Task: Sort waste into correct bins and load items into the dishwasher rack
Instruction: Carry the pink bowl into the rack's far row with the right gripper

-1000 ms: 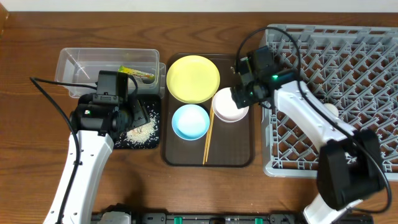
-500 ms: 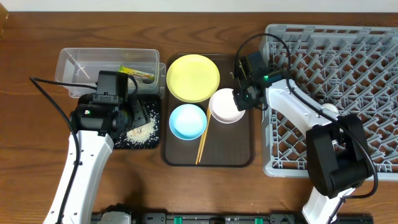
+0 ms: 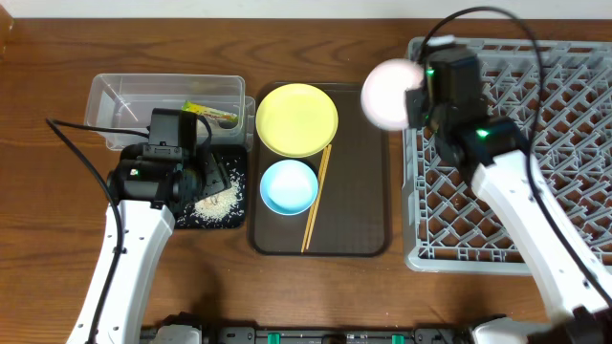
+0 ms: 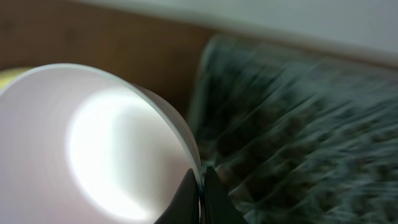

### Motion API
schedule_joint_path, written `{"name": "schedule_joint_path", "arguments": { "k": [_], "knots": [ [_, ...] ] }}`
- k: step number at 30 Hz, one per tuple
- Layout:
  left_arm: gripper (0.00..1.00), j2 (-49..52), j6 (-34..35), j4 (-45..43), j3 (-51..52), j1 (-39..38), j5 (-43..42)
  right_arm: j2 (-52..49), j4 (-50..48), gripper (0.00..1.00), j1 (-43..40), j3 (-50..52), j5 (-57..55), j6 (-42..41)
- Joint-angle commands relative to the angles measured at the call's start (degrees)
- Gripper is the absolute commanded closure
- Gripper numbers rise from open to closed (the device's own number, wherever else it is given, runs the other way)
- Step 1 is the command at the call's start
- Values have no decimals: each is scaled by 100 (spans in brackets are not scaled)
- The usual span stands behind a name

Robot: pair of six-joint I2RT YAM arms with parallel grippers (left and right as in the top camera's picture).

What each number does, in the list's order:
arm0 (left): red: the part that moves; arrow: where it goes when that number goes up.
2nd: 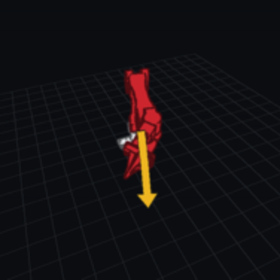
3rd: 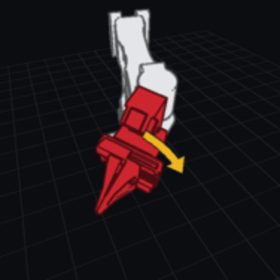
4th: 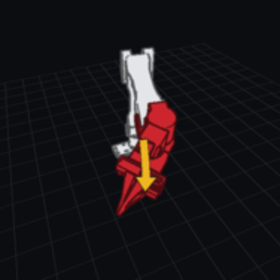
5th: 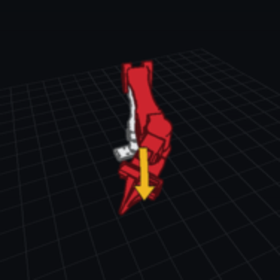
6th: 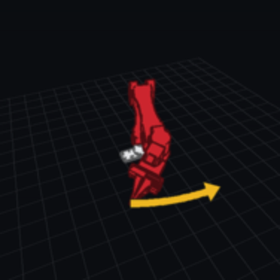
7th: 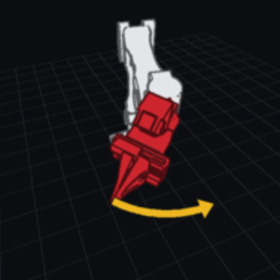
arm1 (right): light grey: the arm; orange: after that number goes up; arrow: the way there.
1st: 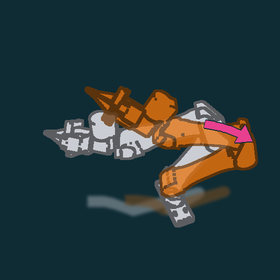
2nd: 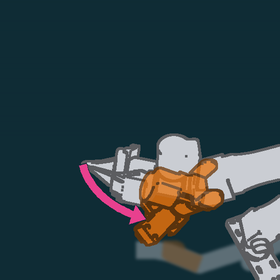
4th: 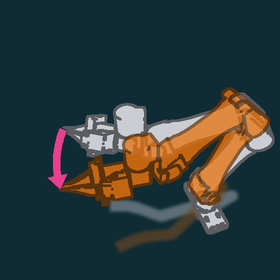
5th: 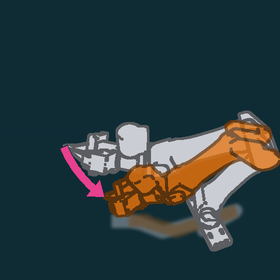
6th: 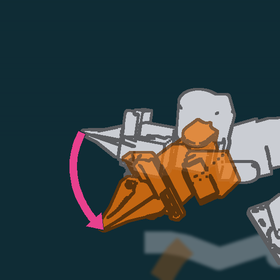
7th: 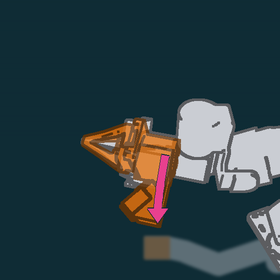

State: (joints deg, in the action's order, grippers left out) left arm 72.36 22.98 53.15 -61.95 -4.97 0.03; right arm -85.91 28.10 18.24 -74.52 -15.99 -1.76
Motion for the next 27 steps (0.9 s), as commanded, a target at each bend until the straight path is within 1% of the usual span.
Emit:
{"name": "schedule_joint_path", "arguments": {
  "k": [1,3,7,9,13,17,22,27],
  "knots": [
    [28,-11,74,17,-52,24,83,92,-297,99,-125,-35,-1399,894],
    [29,-11,74,17,-52,24,83,72,-610,99,-219,-35,-1993,1309],
    [28,-11,72,17,-52,24,83,-129,-1333,99,-407,-33,-2811,2184],
    [28,-11,72,17,-52,24,83,-299,-1757,99,-476,-33,-3101,2653],
    [28,-11,74,15,-52,24,83,-640,-2396,99,-522,-33,-3394,3239],
    [28,-11,72,17,-52,24,83,-1032,-2765,99,-527,-33,-3416,3314],
    [28,-11,72,17,-52,24,83,-1530,-2855,99,-527,-33,-3453,3314],
    [28,-11,72,20,-52,24,61,-2004,-3069,99,-522,-33,-3886,3314]
  ]
}}
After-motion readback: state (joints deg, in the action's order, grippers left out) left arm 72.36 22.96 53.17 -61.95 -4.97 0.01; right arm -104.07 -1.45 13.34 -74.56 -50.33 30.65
